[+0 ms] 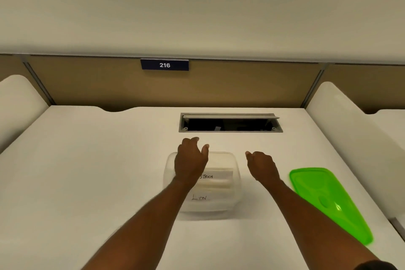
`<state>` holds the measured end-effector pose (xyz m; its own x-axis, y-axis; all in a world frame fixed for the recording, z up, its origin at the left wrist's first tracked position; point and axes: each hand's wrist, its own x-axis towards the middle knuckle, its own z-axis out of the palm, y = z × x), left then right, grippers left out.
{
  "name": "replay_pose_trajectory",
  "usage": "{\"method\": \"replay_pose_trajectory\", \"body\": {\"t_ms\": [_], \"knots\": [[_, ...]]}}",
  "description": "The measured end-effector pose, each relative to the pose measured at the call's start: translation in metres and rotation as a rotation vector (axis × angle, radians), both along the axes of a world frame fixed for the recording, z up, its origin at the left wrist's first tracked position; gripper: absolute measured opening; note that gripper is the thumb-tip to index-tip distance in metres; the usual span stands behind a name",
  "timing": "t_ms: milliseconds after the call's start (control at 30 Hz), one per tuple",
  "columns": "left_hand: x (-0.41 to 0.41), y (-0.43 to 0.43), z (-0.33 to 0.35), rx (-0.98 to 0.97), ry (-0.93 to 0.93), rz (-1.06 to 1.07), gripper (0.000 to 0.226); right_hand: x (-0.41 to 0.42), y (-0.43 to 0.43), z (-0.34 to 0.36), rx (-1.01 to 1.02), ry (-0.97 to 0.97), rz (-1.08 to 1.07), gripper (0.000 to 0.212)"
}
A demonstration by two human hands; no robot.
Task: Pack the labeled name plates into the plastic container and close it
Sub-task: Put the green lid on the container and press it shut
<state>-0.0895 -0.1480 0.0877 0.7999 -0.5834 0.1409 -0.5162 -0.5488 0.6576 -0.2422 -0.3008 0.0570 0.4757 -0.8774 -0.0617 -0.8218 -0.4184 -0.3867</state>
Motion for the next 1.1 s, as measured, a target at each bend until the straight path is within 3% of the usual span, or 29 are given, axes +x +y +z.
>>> {"method": "replay_pose_trajectory", "body": {"t_ms": [167,367,500,667,833,1100], "knots": [[-0.070,-0.067,0.007,-0.069,0.015,-0.239,0.032,-0.056,-0.038,-0.008,0.022,0.044,-0.138,0.051],[-0.144,-0.130,-0.011,0.091,0.133,-0.411,0.025,-0.146,-0.077,-0.022,0.051,0.082,-0.310,0.046],[-0.178,-0.159,-0.035,0.218,0.226,-0.420,0.024,-0.197,-0.101,-0.029,0.085,0.098,-0.408,0.041],[-0.207,-0.181,-0.071,0.343,0.339,-0.355,0.046,-0.239,-0.129,-0.041,0.134,0.107,-0.464,0.035],[-0.220,-0.198,-0.085,0.410,0.513,-0.311,0.053,-0.251,-0.145,-0.050,0.193,0.126,-0.478,0.032],[-0.218,-0.209,-0.088,0.371,0.631,-0.243,0.025,-0.250,-0.161,-0.049,0.247,0.109,-0.520,0.013]]}}
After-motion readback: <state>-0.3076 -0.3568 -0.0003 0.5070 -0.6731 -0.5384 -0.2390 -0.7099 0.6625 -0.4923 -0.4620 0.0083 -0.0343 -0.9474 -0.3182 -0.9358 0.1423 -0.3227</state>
